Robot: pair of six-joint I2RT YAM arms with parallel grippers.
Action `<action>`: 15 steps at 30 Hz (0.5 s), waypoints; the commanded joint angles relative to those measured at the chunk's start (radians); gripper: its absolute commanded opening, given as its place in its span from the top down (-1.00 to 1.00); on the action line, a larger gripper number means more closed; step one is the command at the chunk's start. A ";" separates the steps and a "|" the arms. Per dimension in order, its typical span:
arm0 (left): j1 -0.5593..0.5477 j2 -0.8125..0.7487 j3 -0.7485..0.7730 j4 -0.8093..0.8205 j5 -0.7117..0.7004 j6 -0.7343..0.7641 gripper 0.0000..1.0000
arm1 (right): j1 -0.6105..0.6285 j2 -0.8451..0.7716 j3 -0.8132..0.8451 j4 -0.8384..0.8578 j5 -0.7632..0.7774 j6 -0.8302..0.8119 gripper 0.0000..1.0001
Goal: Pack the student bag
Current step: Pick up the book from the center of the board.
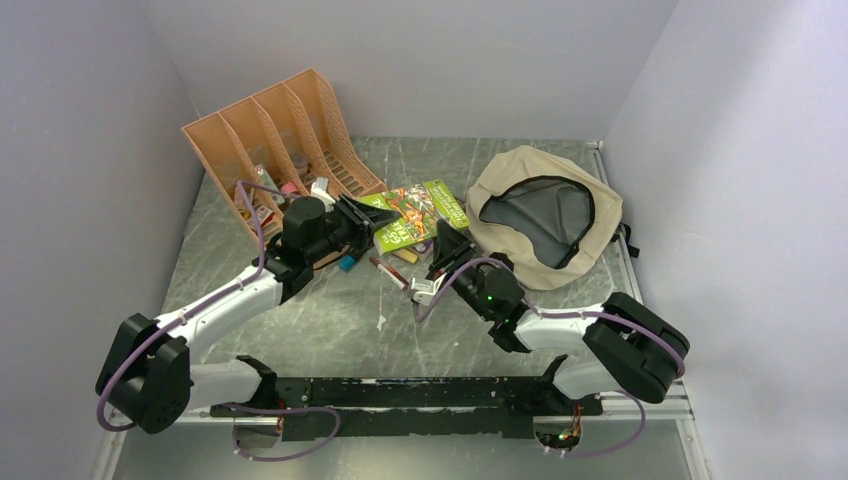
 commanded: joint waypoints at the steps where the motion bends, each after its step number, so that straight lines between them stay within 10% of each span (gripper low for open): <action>1: 0.002 -0.006 -0.005 0.066 0.070 0.032 0.49 | 0.009 -0.033 0.012 0.010 -0.025 -0.058 0.99; 15: 0.029 -0.003 0.018 0.009 0.212 0.178 0.37 | -0.006 -0.084 0.017 -0.091 -0.085 -0.041 1.00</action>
